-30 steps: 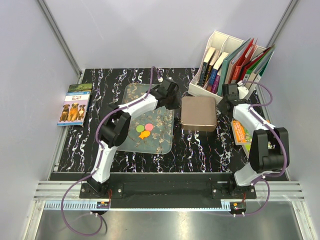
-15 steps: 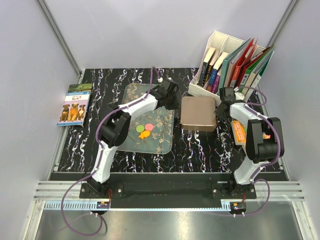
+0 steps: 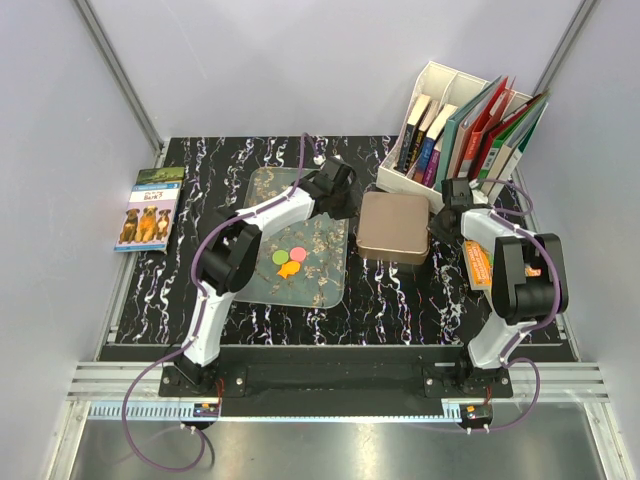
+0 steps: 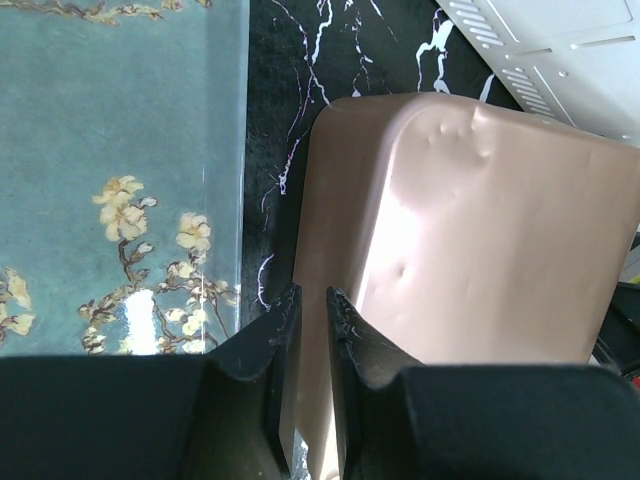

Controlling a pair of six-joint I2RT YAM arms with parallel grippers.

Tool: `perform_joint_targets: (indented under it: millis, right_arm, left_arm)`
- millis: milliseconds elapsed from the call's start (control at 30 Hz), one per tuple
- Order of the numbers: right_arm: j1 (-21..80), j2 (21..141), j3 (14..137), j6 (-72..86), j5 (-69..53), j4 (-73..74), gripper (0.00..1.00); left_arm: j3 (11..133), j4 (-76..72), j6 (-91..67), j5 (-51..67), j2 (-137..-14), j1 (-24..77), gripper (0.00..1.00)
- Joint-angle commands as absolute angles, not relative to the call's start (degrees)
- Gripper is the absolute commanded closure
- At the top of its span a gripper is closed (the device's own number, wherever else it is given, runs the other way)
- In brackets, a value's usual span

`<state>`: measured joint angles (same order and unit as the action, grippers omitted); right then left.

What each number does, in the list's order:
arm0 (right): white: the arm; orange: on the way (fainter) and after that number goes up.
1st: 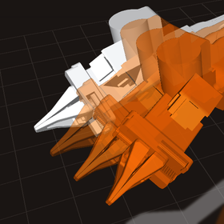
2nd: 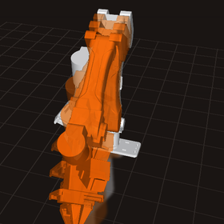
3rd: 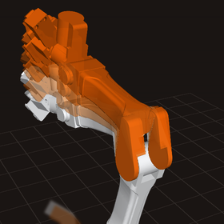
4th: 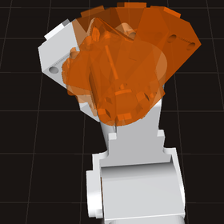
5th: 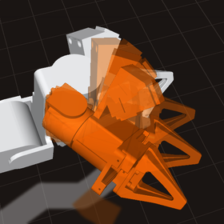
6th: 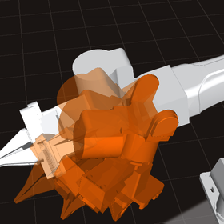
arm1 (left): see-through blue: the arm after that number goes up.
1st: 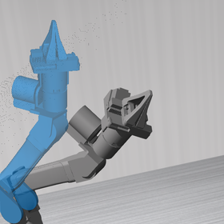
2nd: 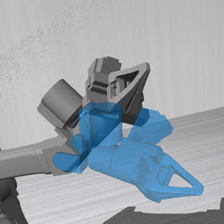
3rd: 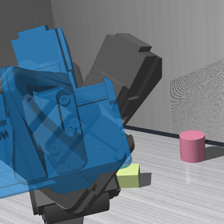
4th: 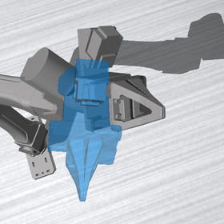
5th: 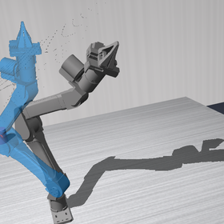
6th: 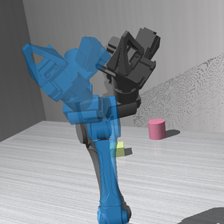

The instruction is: Pack the cookies

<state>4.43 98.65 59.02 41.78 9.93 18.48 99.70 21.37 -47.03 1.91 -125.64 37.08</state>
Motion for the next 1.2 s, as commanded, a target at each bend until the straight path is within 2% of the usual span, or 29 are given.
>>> perform_joint_targets:
  millis: [0, 267, 800, 1167]
  right_arm:
    - [4.2, 94.5, 58.1, 43.3, 9.3, 17.1, 1.0]
    - [0.4, 95.4, 53.8, 45.2, 7.0, 16.4, 1.0]
    - [-7.7, 96.8, 39.9, 56.4, -17.7, -7.8, 1.0]
    - [-7.7, 98.7, 39.1, 58.0, -22.0, -12.3, 1.0]
  left_arm:
    - [100.1, 18.7, -48.2, 4.5, -124.6, 38.7, 0.8]
    - [99.6, 18.5, -48.3, 4.3, -124.1, 38.8, 0.8]
    - [97.7, 16.9, -49.1, 4.2, -122.9, 38.7, 0.8]
    - [98.2, 16.3, -49.4, 5.0, -122.9, 39.3, 0.8]
